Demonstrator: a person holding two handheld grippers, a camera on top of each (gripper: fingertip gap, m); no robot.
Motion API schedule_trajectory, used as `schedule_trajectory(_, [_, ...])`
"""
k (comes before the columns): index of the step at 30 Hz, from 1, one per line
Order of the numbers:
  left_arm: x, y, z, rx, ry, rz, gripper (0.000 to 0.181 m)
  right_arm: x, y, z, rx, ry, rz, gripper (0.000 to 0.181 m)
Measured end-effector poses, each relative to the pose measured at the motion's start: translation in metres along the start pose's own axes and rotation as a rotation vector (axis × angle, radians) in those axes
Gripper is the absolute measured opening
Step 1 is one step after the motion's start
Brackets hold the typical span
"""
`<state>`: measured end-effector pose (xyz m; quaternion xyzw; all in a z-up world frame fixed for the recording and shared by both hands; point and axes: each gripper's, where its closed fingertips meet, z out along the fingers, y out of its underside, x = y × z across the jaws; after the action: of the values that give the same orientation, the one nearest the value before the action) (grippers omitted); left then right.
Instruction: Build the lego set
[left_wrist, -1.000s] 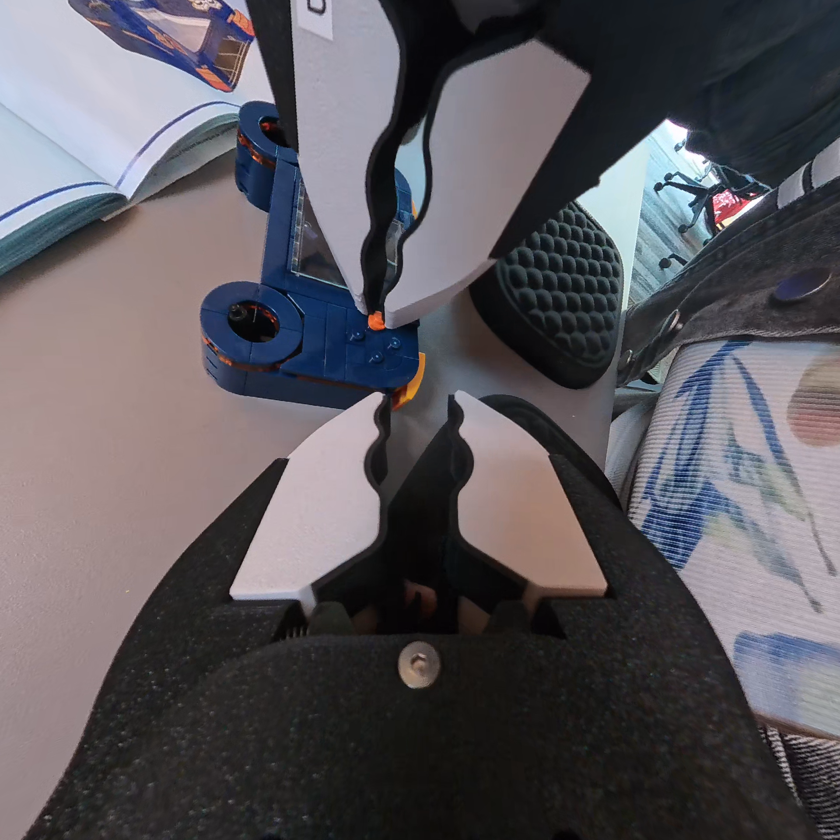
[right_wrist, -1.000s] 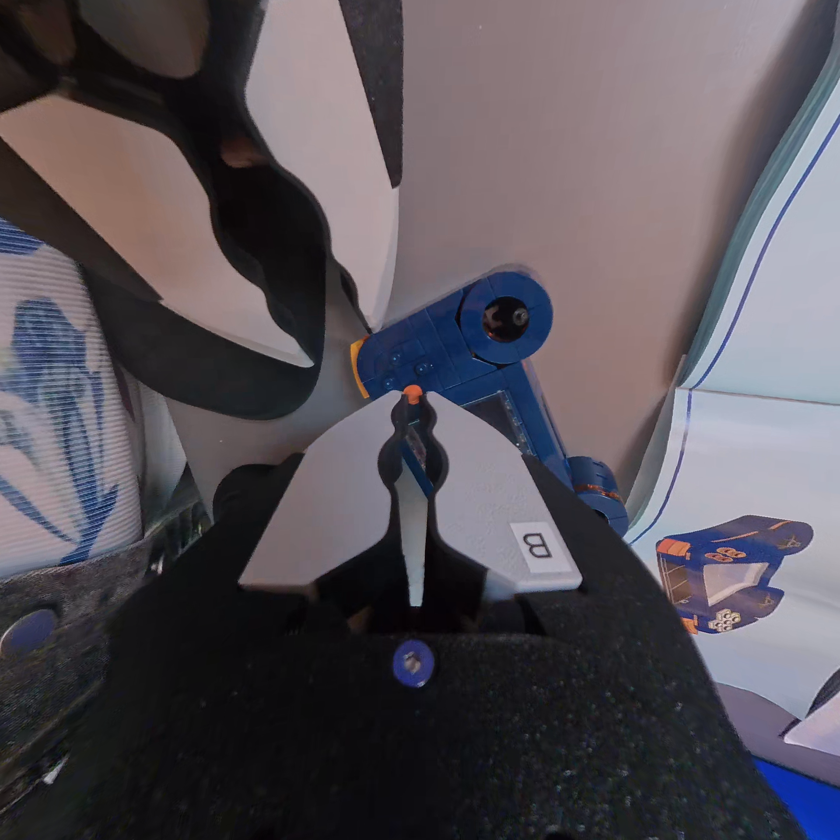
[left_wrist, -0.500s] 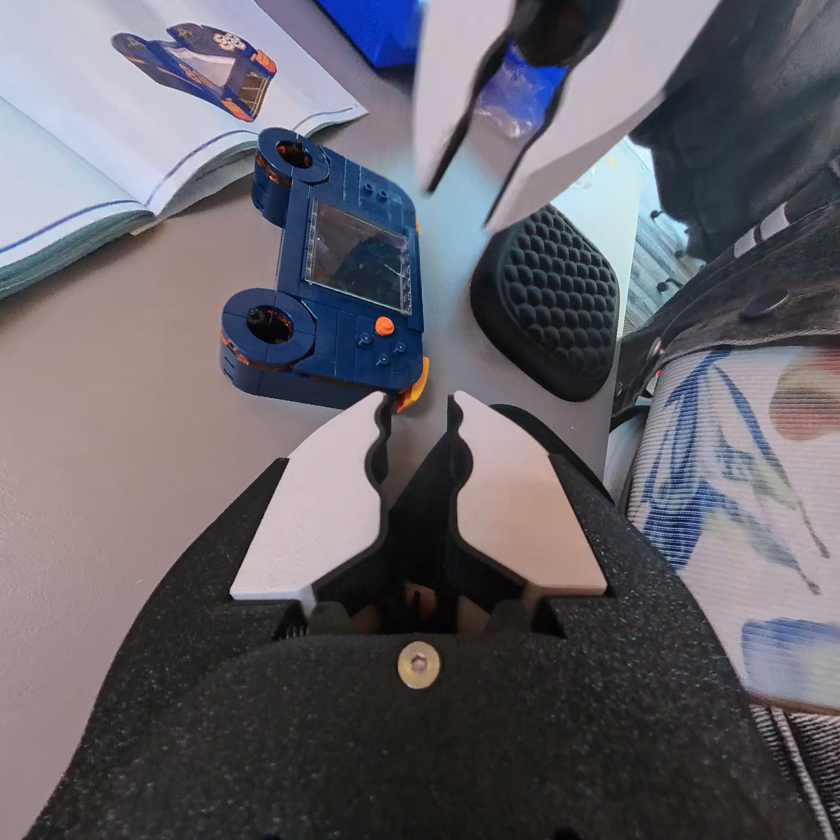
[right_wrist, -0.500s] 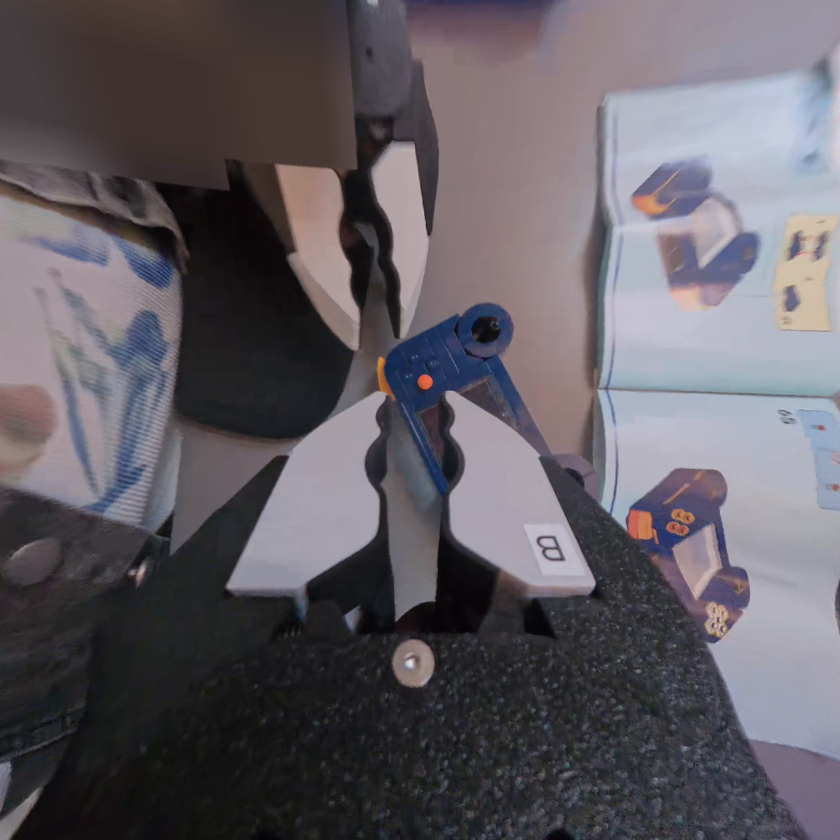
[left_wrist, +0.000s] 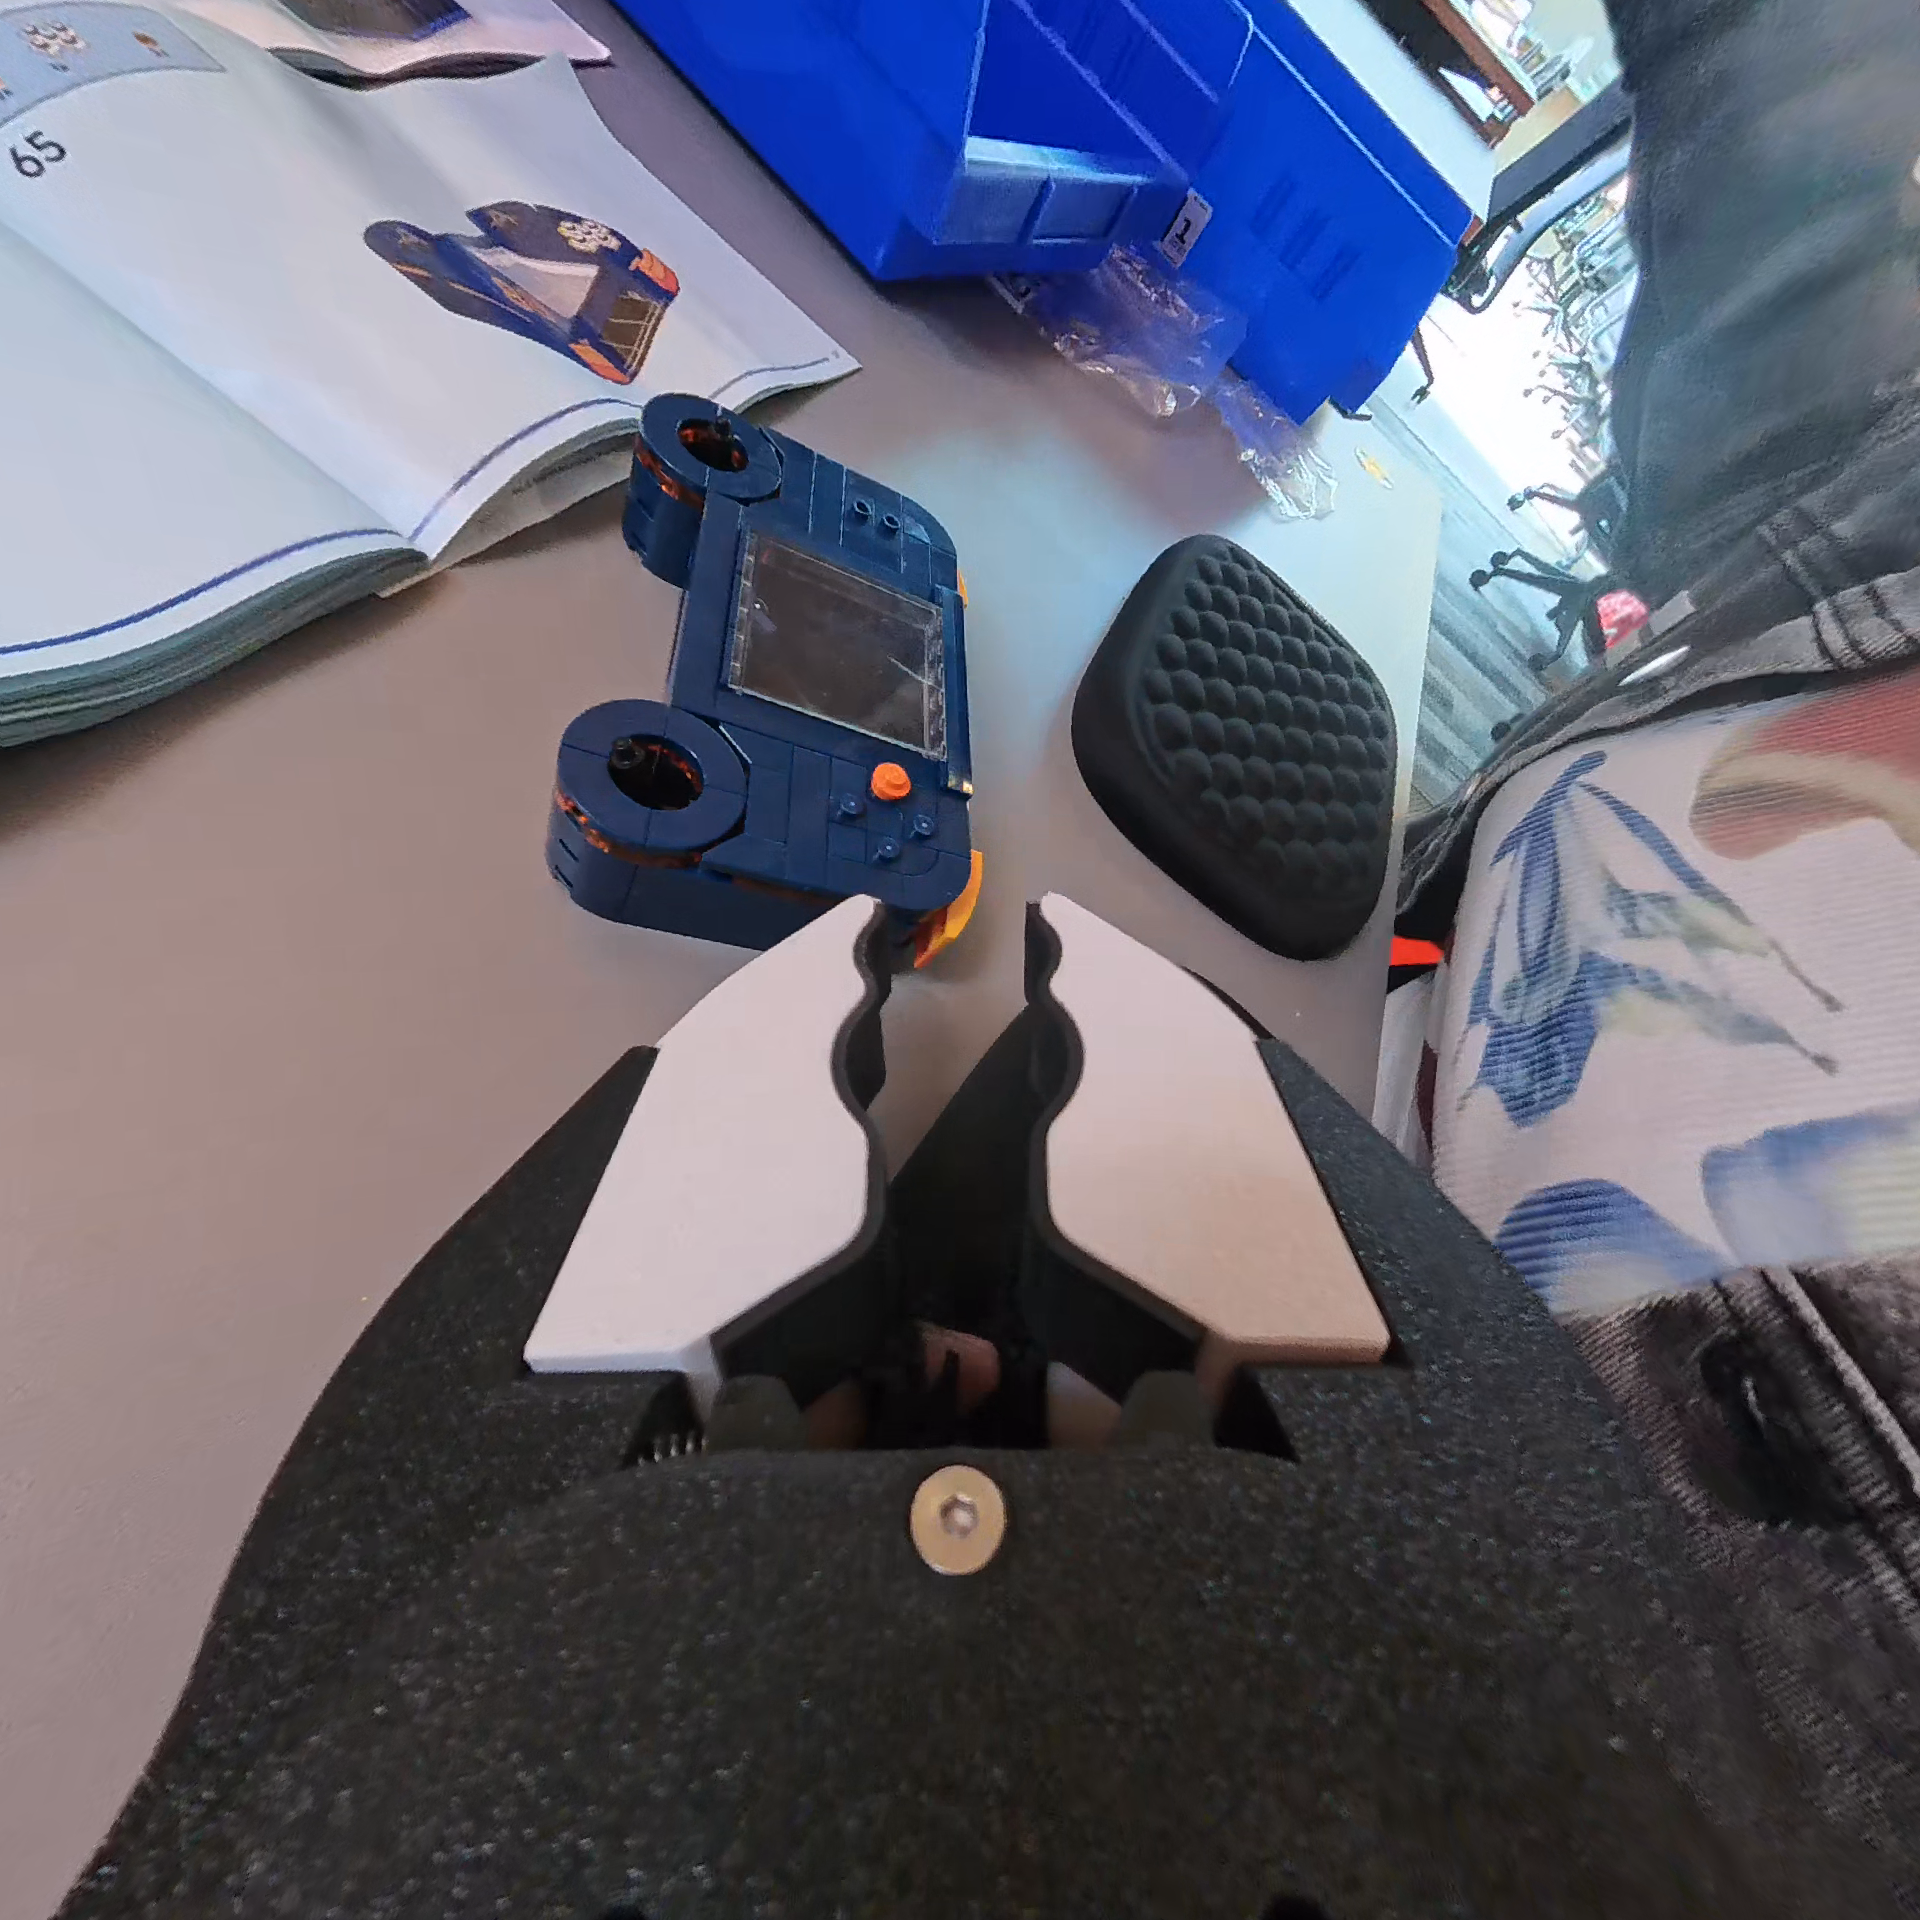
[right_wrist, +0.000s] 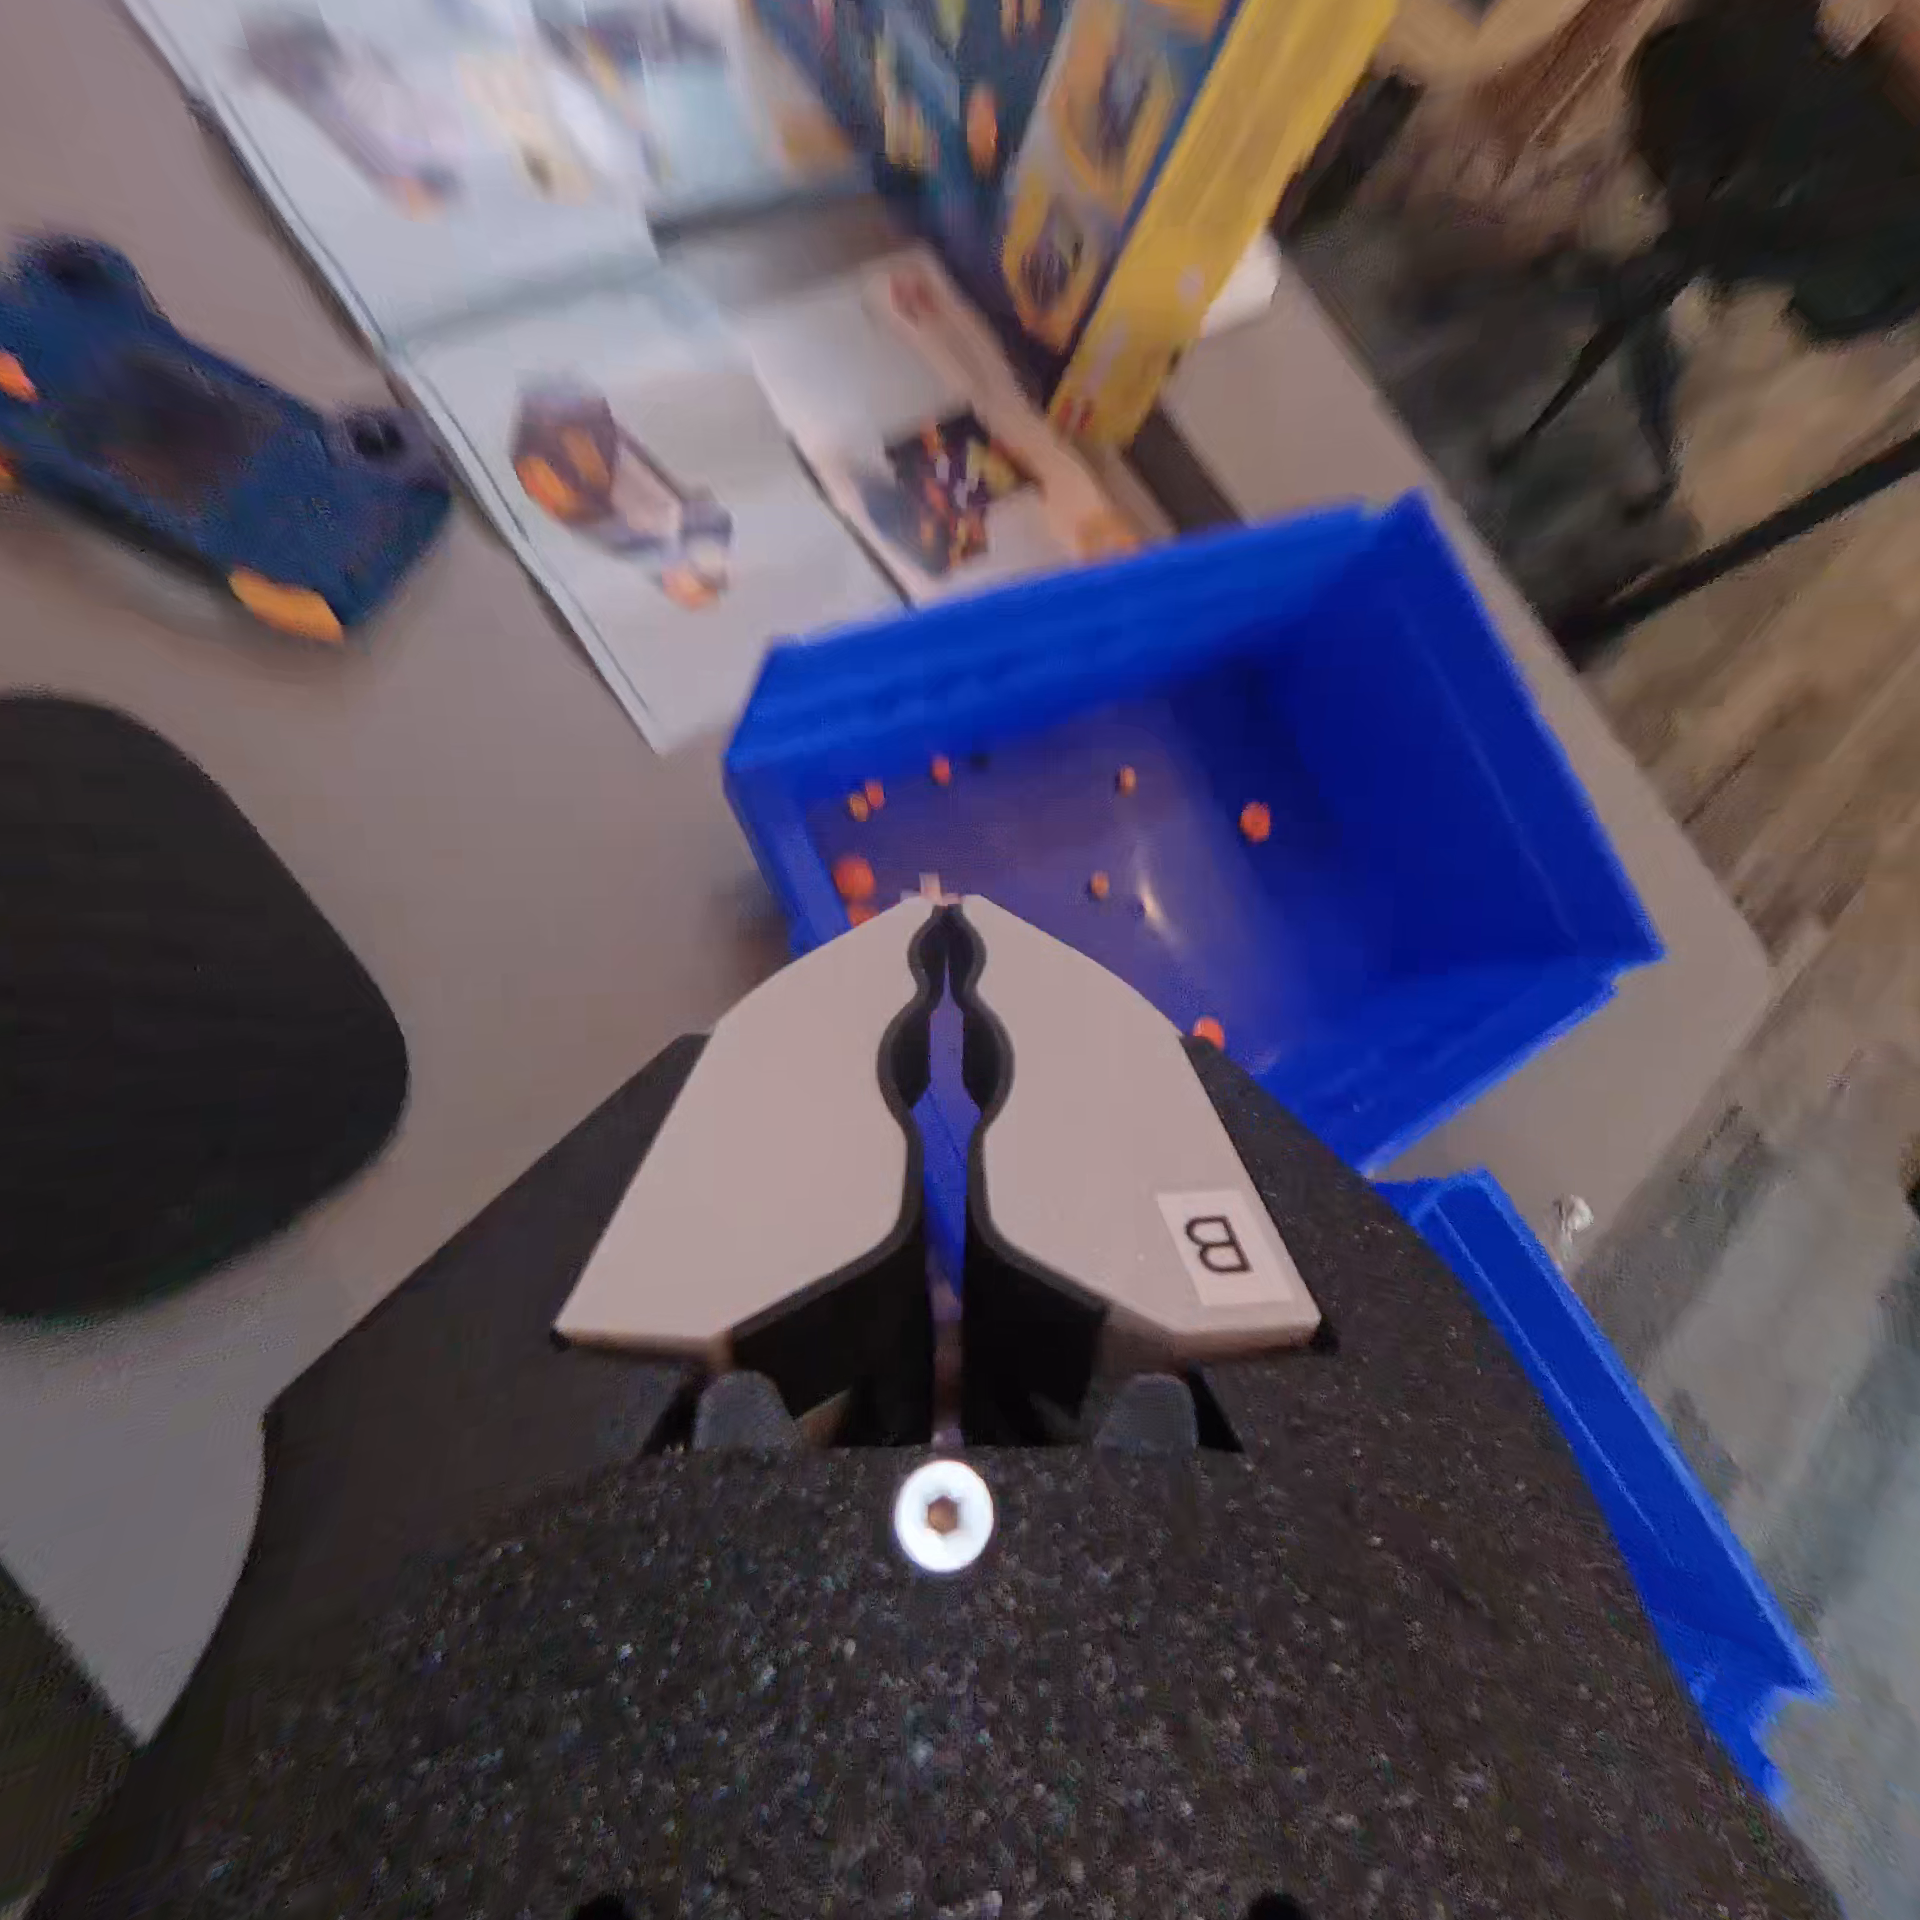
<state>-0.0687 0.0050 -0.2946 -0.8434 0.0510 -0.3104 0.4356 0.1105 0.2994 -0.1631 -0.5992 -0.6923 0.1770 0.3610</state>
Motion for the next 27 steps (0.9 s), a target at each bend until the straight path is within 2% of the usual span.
schedule_trajectory(2, [-0.001, 0.000, 0.000, 0.001, -0.001, -0.009, 0.024, 0.012, 0.013, 0.015, -0.115, -0.090, -0.040, 0.008])
schedule_trajectory(5, [-0.001, 0.000, 0.000, 0.002, -0.001, -0.011, 0.023, 0.025, 0.026, 0.049, -0.246, -0.230, -0.222, 0.018])
schedule_trajectory(7, [-0.001, -0.001, -0.001, 0.008, -0.007, -0.002, 0.023, 0.035, 0.033, 0.072, -0.313, -0.309, -0.325, 0.016])
schedule_trajectory(9, [0.000, -0.001, -0.001, 0.014, -0.014, 0.014, 0.023, 0.039, 0.036, 0.095, -0.329, -0.393, -0.376, 0.005])
schedule_trajectory(11, [0.000, -0.001, -0.001, 0.013, -0.020, 0.022, 0.022, 0.031, 0.035, 0.116, -0.306, -0.502, -0.397, 0.005])
schedule_trajectory(16, [-0.002, 0.003, 0.002, -0.029, -0.016, 0.004, 0.022, -0.016, 0.040, 0.149, -0.271, -0.747, -0.452, 0.010])
schedule_trajectory(20, [-0.002, 0.005, 0.004, -0.043, -0.008, -0.013, 0.022, -0.030, 0.050, 0.170, -0.264, -0.730, -0.561, 0.011])
schedule_trajectory(27, [-0.001, 0.002, 0.001, -0.021, 0.002, -0.017, 0.022, -0.035, 0.054, 0.186, -0.245, -0.739, -0.504, 0.010])
